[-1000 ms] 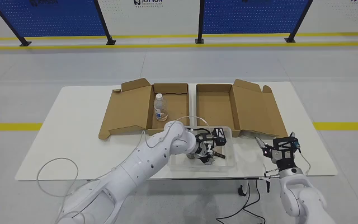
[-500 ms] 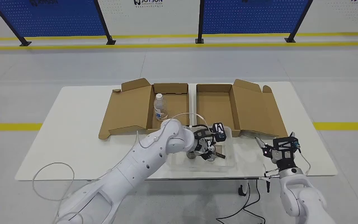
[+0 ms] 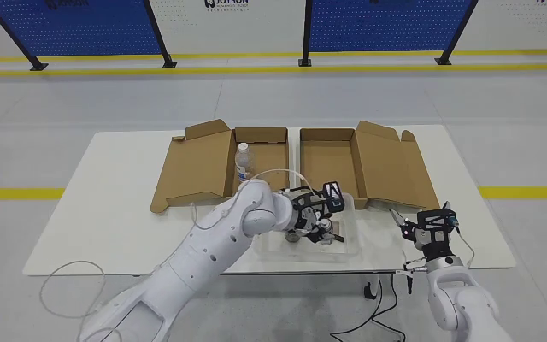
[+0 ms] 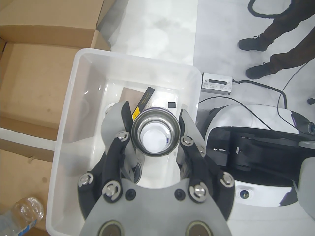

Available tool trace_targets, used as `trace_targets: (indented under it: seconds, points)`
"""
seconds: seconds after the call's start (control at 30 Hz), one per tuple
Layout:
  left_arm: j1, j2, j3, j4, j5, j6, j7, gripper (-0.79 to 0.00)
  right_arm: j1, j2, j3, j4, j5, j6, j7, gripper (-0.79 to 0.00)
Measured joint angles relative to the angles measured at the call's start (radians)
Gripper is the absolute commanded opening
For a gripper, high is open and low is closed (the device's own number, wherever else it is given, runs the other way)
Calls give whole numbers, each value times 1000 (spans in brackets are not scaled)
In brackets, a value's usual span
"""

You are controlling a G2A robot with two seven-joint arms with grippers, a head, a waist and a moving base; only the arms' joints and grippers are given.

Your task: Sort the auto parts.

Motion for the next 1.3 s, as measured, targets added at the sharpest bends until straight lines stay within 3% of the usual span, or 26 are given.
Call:
trace_targets:
  seconds: [0.67,1.0,1.3]
  points:
    - [106,58,-112,-230,18,25,-40,-785,0,0,0,0,0,0,0,0]
    - [177,92,-174,-391,1,59,-139,-785,0,0,0,0,0,0,0,0]
    - [213,114,-209,-454,-25,69,-180,-785,0,0,0,0,0,0,0,0]
